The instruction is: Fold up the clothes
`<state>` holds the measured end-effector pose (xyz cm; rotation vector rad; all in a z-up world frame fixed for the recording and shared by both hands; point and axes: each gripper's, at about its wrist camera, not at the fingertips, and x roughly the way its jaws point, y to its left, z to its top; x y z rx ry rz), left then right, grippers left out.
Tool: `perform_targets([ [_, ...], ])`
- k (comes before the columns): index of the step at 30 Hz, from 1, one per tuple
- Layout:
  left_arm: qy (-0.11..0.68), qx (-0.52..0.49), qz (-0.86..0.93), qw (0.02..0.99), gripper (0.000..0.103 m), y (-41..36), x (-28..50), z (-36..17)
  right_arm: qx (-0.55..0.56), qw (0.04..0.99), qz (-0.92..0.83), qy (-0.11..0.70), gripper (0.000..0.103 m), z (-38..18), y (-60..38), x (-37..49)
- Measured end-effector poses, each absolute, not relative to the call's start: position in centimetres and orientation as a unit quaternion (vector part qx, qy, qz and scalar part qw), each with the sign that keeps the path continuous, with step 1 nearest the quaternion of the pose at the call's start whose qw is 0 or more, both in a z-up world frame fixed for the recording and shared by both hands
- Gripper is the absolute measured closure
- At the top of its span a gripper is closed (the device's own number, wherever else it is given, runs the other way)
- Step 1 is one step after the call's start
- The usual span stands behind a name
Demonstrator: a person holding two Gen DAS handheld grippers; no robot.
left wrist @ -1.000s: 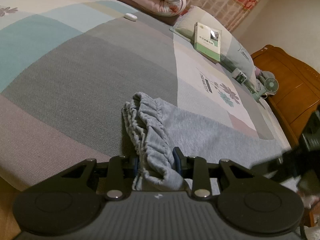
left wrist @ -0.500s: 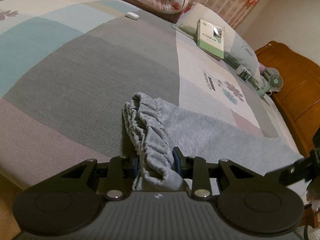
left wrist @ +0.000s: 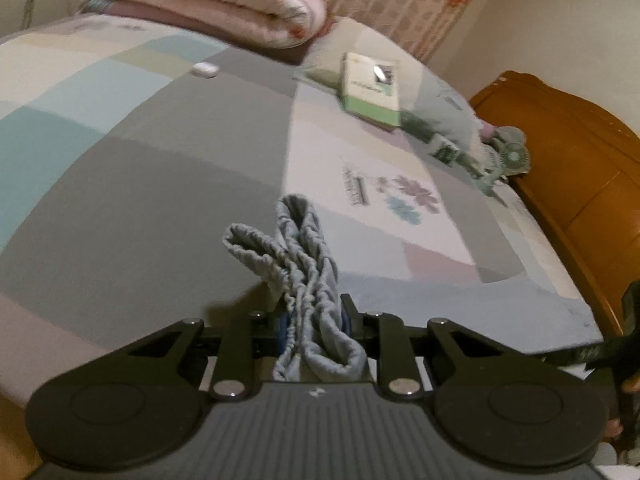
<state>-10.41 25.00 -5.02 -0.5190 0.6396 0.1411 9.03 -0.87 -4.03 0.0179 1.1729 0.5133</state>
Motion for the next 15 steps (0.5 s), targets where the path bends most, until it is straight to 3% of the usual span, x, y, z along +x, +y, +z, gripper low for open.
perform_targets([
  [15,0.312,-0.192,-0.024,0.93,0.081,16.2,-3.3,0.5,0.068,0.835,0.216,0.502,0.0,-3.7,-7.2,7.6],
])
